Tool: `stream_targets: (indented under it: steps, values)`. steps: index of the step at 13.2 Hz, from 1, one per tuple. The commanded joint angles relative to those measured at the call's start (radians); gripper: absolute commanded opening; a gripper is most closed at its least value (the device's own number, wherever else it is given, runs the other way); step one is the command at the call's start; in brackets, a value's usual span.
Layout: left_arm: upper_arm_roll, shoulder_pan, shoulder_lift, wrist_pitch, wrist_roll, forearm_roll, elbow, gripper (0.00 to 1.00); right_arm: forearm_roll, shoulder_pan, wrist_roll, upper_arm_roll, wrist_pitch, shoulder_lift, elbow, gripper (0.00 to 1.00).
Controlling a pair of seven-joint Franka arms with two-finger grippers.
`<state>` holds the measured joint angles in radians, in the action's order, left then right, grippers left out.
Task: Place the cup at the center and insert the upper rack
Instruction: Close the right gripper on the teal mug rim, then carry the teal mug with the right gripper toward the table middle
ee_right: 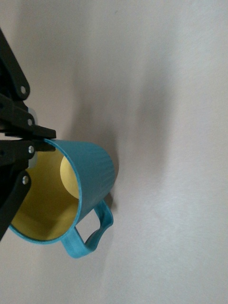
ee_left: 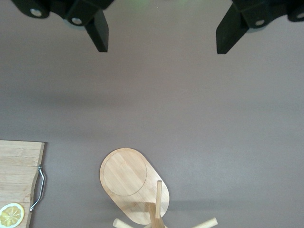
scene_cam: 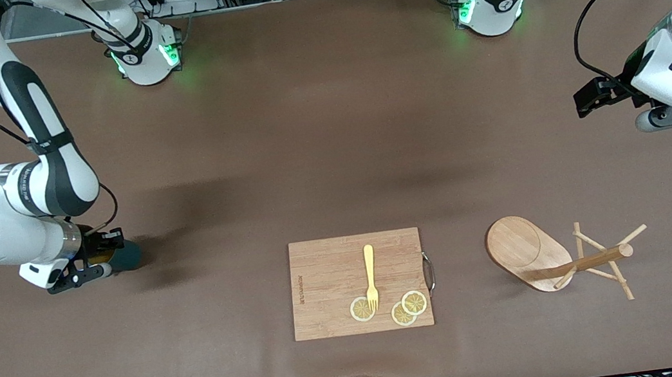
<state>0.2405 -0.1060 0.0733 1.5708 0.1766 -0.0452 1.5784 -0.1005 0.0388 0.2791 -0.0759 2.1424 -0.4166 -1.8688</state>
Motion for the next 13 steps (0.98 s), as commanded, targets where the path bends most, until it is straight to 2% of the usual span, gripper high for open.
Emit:
stream_targets:
  steps: [1, 8, 13]
  values:
    - [0.008, -0.001, 0.002, -0.011, 0.017, -0.004, -0.008, 1.00, -0.011, 0.082, -0.130, -0.002, -0.035, 0.065, -0.003, 0.00]
    - [0.008, -0.001, 0.002, -0.011, 0.021, -0.004, -0.008, 1.00, -0.013, 0.435, -0.711, 0.002, -0.064, 0.088, 0.008, 0.00]
    - [0.008, -0.001, 0.002, -0.011, 0.021, -0.004, -0.008, 1.00, -0.015, 0.562, -1.146, 0.149, -0.053, 0.073, 0.042, 0.00]
